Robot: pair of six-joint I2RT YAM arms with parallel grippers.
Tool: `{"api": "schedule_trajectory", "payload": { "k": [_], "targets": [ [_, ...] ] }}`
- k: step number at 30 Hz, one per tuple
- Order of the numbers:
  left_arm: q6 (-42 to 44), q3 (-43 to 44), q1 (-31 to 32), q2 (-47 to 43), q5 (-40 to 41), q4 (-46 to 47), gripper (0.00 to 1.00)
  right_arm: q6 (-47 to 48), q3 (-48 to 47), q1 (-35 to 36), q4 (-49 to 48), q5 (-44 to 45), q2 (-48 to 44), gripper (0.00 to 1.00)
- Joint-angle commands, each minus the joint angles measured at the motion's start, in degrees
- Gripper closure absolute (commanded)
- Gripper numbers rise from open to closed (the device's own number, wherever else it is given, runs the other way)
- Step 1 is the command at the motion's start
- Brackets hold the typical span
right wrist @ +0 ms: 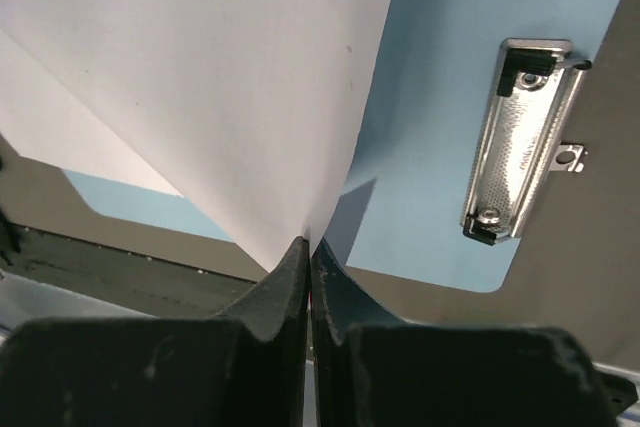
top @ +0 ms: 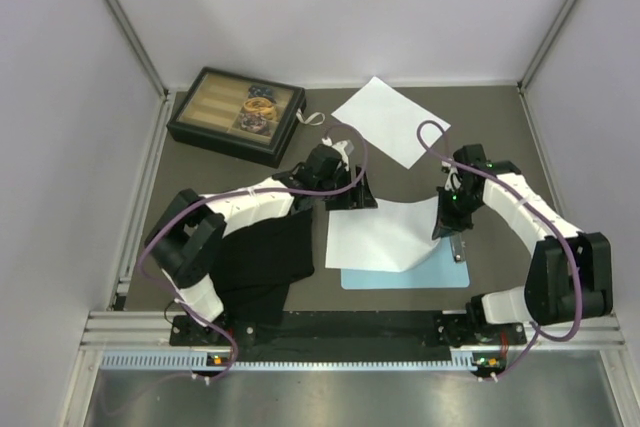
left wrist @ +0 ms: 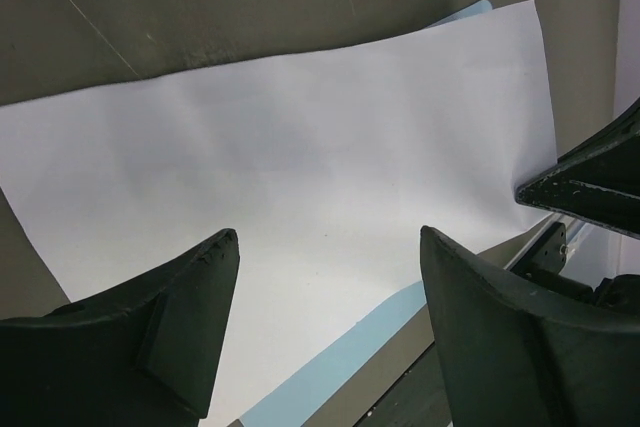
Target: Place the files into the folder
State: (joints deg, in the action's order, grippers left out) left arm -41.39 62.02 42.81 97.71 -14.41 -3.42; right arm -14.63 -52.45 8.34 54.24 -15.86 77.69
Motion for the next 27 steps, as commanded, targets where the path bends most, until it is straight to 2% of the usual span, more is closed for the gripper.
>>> {"api": "schedule_trajectory", "payload": {
  "k": [1,10,11,13,14,16,17,20,24,27],
  "targets": [
    [-1.5,0.3,0.61,2.12,-2.28,3.68,0.23,-1.45,-0.11,-0.52,1.13,4.17,1.58,1.0],
    [-2.91,0.38,1.66,4.5,-4.04,6.67,0.25,-2.86,-2.48,-0.52,0.08,-1.02,0.18,0.82],
    [-2.91,0.47,1.75,4.68,-4.3,6.93,0.25,-3.03,-2.49,-0.52,0.17,-0.76,-0.52,0.71],
    [-2.65,0.82,1.84,5.64,-4.48,6.67,0.25,-3.3,-2.66,-0.52,0.08,0.99,-1.4,0.58],
    [-2.56,0.82,1.84,6.0,-4.48,6.67,0.25,-3.82,-2.75,-0.52,-0.01,3.53,-2.27,0.47],
    [-1.86,0.39,1.84,6.96,-4.66,6.76,0.25,-4.26,-2.31,-0.52,-0.54,6.35,-4.64,0.35],
    [-1.68,-0.31,1.84,7.31,-4.57,6.85,0.25,-4.96,-2.14,-0.52,-0.97,8.89,-5.52,0.23],
    [-0.8,-1.11,1.84,8.28,-4.65,6.76,0.25,-6.98,-1.26,-0.78,-3.17,13.81,-8.69,0.09],
    [0.07,-0.24,2.54,8.99,-5.54,5.1,0.25,-7.95,-1.34,-4.2,-4.14,15.68,-9.84,0.03],
    [2.44,2.05,5.0,8.55,-1.87,-0.87,0.25,-6.99,-0.64,-7.28,-4.23,14.54,-8.52,0.03]
  ]
}}
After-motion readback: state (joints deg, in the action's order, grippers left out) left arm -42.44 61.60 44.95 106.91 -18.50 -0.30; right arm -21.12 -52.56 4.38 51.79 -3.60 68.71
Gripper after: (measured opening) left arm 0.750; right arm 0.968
